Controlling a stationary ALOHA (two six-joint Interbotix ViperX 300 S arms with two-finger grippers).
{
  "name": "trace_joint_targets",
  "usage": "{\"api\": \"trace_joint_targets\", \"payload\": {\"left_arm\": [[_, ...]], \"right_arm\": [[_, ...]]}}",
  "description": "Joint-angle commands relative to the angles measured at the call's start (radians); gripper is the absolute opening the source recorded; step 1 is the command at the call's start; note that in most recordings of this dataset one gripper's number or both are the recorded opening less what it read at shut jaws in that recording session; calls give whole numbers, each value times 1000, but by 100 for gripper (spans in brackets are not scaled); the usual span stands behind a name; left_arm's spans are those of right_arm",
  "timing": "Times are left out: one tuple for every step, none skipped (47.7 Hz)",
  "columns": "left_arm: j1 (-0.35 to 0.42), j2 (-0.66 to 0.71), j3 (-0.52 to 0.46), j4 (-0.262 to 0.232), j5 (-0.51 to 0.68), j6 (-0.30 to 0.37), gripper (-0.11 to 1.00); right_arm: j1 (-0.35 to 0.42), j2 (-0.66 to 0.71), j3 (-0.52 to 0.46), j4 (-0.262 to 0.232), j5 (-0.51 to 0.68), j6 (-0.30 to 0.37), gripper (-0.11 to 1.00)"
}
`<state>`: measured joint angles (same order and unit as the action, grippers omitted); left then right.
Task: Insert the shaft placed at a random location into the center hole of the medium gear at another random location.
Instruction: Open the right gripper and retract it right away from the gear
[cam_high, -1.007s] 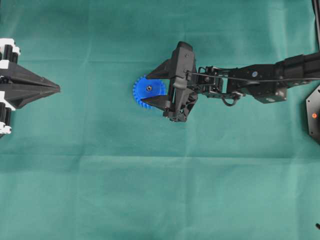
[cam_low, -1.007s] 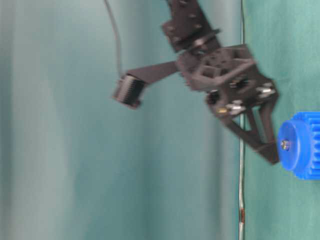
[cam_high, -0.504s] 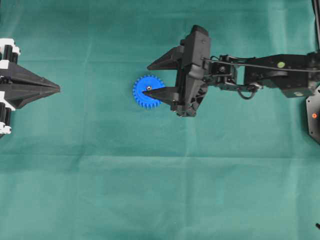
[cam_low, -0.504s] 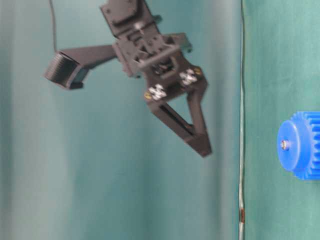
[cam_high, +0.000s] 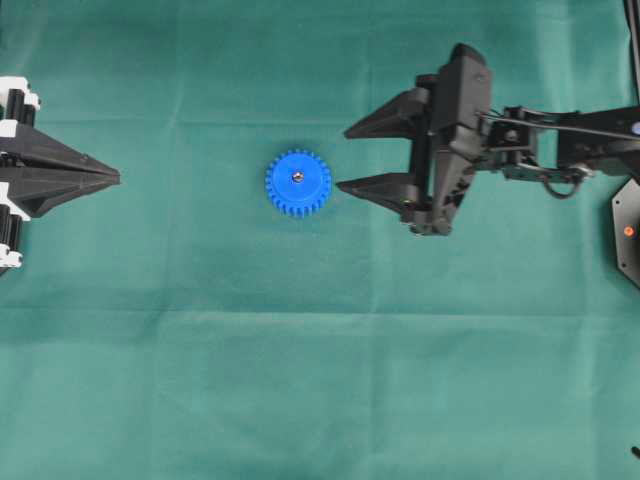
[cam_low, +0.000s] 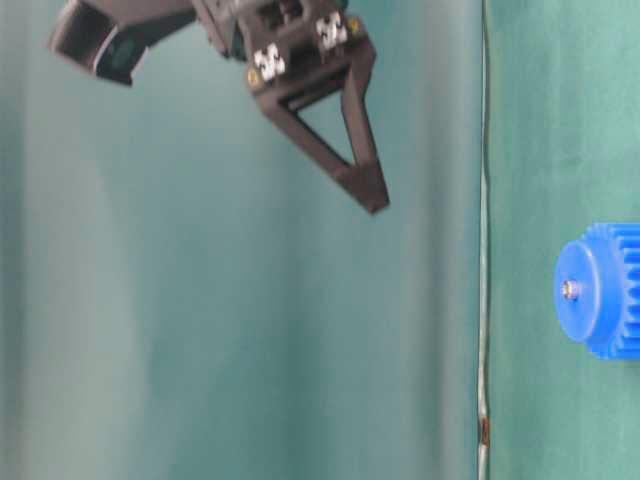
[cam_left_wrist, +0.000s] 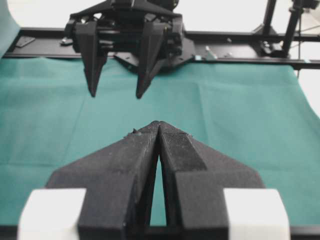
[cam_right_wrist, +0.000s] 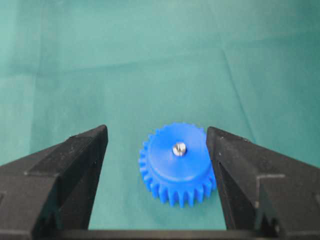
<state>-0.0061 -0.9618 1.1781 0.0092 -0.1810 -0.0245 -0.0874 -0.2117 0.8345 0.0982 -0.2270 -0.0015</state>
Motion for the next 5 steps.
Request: {"api": "trace_joint_targets", "payload": {"left_arm": [[0, 5, -21, 3, -6, -2, 0], [0, 5, -21, 3, -6, -2, 0], [0, 5, -21, 3, -6, -2, 0], [0, 5, -21, 3, -6, -2, 0], [0, 5, -21, 3, -6, -2, 0]], "right_arm": [[2, -43, 11, 0, 2, 11, 79], [3, -49, 15, 0, 2, 11, 79], [3, -54, 20, 2, 2, 11, 79], [3, -60, 26, 2, 2, 11, 79], [3, -63, 31, 2, 2, 11, 79]]}}
